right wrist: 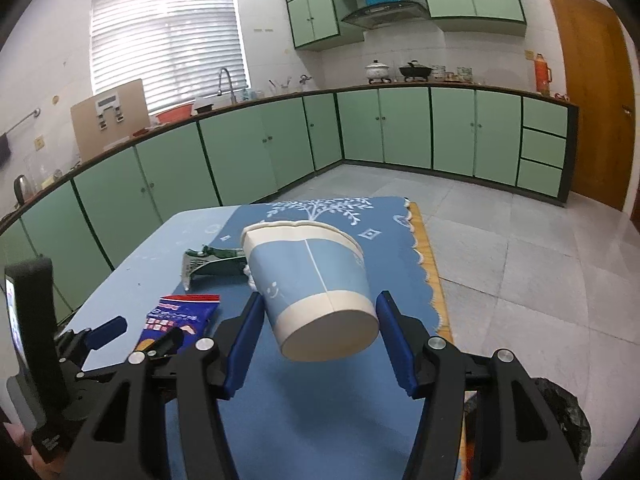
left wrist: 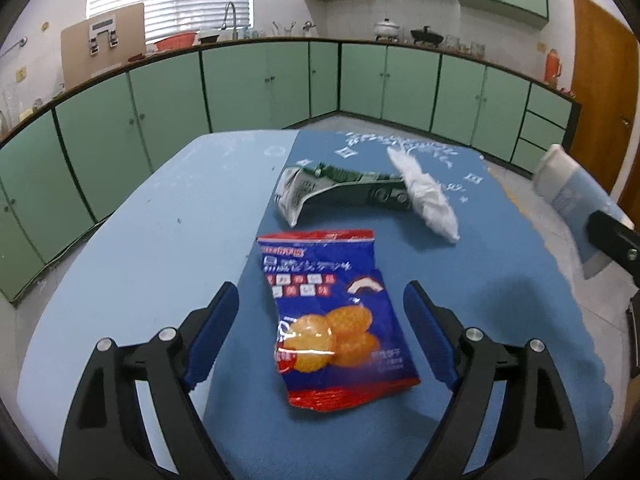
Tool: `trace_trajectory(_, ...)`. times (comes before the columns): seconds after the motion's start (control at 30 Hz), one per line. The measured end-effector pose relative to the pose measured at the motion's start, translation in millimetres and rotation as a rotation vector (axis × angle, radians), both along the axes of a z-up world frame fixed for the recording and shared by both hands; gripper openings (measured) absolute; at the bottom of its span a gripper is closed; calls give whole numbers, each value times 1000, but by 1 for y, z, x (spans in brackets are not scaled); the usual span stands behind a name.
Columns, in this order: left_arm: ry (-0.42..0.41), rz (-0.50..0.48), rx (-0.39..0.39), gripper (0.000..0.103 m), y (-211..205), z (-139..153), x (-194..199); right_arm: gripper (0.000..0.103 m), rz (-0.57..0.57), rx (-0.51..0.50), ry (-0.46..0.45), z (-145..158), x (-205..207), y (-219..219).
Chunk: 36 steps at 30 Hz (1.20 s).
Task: Collect trash
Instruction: 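Grasp the blue snack bag with the left tool while the right tool holds the cup, then carry snack bag and paper cup over the bin and open both tools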
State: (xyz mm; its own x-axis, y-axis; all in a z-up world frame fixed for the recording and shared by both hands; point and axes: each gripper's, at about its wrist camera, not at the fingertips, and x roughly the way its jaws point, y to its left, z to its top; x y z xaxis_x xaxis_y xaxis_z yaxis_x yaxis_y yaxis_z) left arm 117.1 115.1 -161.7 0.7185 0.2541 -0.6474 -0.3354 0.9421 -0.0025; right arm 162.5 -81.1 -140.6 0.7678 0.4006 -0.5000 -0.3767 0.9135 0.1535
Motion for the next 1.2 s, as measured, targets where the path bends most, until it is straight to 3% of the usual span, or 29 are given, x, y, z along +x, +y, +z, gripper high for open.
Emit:
trace_trajectory(0.17,25,3,-29,83,4,-3,4,57,3,12,14,-7,3,-4)
trace_trajectory(0.23,34,-9,-39,72,3,-5,5,57,8,12,10,-7,3,-3)
trace_trajectory(0.3,46,-22,-44,49,1,-7,7,57,12,6,3,-6,2,-3)
trace_trajectory(0.4,40,-34,-59,30,-1,-7,6,57,15,4,0,-6,0,0)
trace_trajectory(0.6,-7,-48,-51,24,-4,3,-2,57,16,-2,-3,-5,-3,1)
trace_trajectory(0.87,-111,-73,-30,23,-6,38,-25,57,5,-4,-31,5,-11,-2)
trace_trajectory(1.2,-183,-194,-27,23,-50,71,-27,57,-75,-3,-72,28,-28,-34)
